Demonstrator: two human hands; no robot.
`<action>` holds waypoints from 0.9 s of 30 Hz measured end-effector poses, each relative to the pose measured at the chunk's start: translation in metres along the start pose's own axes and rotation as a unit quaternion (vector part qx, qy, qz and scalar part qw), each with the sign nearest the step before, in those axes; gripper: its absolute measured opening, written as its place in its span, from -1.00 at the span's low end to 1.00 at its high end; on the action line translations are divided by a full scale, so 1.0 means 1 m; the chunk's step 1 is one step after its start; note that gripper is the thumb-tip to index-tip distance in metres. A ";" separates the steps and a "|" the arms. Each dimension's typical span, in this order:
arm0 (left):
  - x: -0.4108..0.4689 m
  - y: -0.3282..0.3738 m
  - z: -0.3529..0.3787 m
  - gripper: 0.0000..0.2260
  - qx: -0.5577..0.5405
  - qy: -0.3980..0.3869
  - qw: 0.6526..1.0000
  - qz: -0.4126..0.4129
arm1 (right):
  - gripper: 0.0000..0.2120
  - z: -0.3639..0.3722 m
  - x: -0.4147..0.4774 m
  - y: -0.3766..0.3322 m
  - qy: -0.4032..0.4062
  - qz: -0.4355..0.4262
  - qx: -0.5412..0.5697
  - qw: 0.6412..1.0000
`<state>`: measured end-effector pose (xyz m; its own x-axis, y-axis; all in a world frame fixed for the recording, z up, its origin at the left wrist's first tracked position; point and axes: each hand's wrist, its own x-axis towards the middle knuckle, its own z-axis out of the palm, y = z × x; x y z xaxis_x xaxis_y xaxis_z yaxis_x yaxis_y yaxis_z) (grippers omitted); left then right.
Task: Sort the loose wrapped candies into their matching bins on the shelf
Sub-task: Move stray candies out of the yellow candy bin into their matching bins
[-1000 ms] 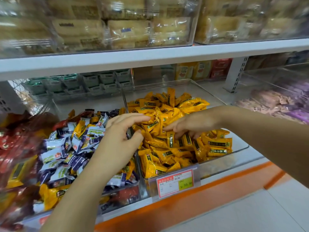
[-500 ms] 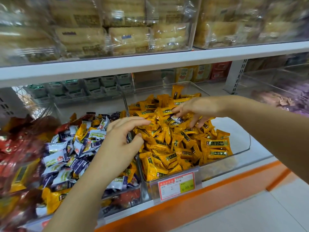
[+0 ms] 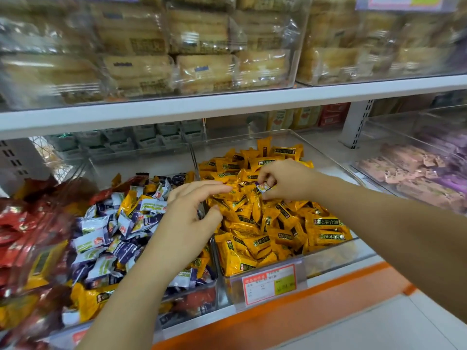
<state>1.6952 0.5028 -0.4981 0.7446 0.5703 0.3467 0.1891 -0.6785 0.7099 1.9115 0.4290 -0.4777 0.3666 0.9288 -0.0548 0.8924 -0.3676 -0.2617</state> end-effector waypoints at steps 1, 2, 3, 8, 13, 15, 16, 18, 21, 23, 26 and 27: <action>0.000 0.000 0.000 -0.65 0.003 -0.001 1.000 0.006 | -0.82 0.002 0.002 -0.001 0.021 0.000 -0.014 1.000; -0.001 0.000 -0.001 -0.68 0.007 -0.001 1.000 0.012 | -0.86 0.002 0.002 -0.001 0.028 0.002 -0.020 0.999; -0.002 0.000 -0.003 -0.72 0.011 0.001 1.000 0.021 | -0.88 -0.001 0.001 -0.002 0.022 0.004 -0.016 1.000; -0.007 0.001 -0.017 -0.74 -0.016 0.100 0.994 0.038 | -0.88 -0.033 -0.027 -0.024 -0.022 -0.031 0.083 0.996; -0.013 0.000 -0.034 -0.68 -0.075 0.299 0.951 0.006 | -0.86 -0.031 -0.040 -0.093 0.088 -0.164 0.204 0.961; -0.018 0.001 -0.037 -0.68 -0.085 0.312 0.946 0.006 | -0.77 -0.025 -0.039 -0.108 0.090 -0.181 0.183 0.962; -0.020 0.001 -0.038 -0.68 -0.084 0.303 0.949 0.009 | -0.74 -0.024 -0.040 -0.110 0.094 -0.182 0.167 0.965; -0.023 -0.001 -0.039 -0.68 -0.074 0.265 0.961 0.010 | -0.78 -0.028 -0.046 -0.101 0.085 -0.154 0.167 0.970; -0.023 -0.003 -0.038 -0.68 -0.050 0.177 0.983 0.018 | -0.84 -0.030 -0.065 -0.074 -0.103 -0.093 0.244 0.960; -0.022 -0.001 -0.033 -0.71 -0.029 0.118 0.992 0.031 | -0.68 -0.023 -0.074 -0.061 -0.241 -0.054 0.294 0.923; -0.021 0.005 -0.024 -0.73 -0.015 0.064 0.997 0.042 | -0.55 -0.014 -0.075 -0.055 -0.324 -0.025 0.318 0.891; -0.020 0.005 -0.021 -0.73 -0.011 0.055 0.997 0.048 | -0.56 -0.012 -0.072 -0.055 -0.330 -0.020 0.318 0.888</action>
<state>1.6684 0.4975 -0.4885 0.6843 0.5515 0.4771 0.1055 -0.7222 0.6836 1.8390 0.3816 -0.4474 -0.0845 0.8429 -0.5314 0.4953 -0.4272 -0.7564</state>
